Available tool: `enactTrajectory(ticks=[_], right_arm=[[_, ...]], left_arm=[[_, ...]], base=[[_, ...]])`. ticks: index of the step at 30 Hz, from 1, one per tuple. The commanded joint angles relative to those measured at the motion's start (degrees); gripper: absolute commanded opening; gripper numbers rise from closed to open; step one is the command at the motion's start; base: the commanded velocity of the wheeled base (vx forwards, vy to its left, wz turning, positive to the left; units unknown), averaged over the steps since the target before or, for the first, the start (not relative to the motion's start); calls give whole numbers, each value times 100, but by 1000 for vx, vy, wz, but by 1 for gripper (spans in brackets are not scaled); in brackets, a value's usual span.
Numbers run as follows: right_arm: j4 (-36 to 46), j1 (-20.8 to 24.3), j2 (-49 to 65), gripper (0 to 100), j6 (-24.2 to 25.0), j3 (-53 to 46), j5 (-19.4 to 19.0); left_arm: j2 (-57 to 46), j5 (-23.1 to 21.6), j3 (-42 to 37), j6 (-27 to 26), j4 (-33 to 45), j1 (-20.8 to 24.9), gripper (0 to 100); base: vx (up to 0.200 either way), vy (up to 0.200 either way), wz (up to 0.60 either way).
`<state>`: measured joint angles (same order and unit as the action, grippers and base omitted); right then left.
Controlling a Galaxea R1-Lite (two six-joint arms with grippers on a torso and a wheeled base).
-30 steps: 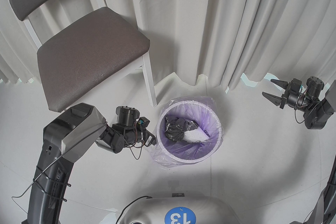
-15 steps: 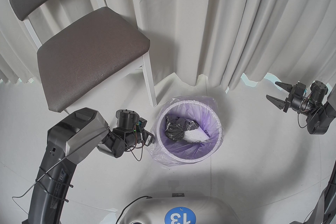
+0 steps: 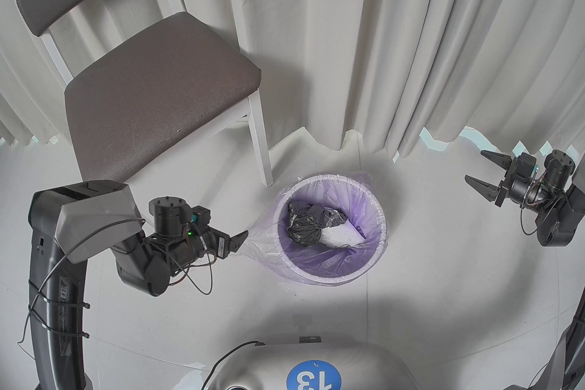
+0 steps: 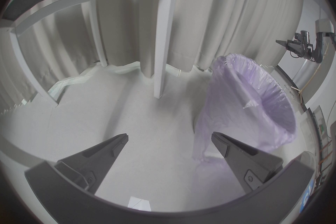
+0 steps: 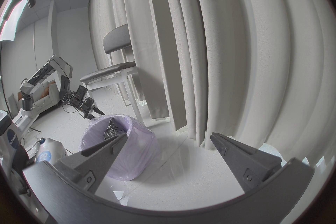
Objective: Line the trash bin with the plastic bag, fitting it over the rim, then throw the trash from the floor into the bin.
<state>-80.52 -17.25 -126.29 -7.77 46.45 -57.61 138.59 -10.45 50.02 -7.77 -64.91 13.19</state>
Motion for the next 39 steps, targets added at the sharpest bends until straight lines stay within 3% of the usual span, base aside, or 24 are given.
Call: enactTrajectory(ticks=[1,5,10,14,17,25,33,39], right_arm=[[-60,20,307,100,-14,-303,-4],[-60,29,483,100,-41,-435,-4],[-60,55,544,100,-50,-540,-4],[-60,187,544,100,-138,-725,-4],[-52,257,492,100,-261,-769,-4],[-25,319,369,100,-305,-637,-4],[-16,284,-71,100,-305,-285,-4],[1,292,-203,100,-305,-162,-4]], left_arm=[[-210,-1,-449,-58,-162,-141,100],[-289,-124,-853,-67,-592,-229,100],[-412,-1003,-1539,-489,-663,-299,100],[-157,-1443,-1583,-823,-645,-335,100],[89,-1460,-1407,-893,-628,-176,100],[660,-1478,122,-674,-241,158,100],[1056,-1346,2029,-709,1737,395,100],[1363,-502,3190,-797,3266,492,100]], base=[[0,0,0],[0,0,0],[0,0,0],[0,0,0],[0,0,0],[0,0,0],[0,0,0],[0,0,0]])
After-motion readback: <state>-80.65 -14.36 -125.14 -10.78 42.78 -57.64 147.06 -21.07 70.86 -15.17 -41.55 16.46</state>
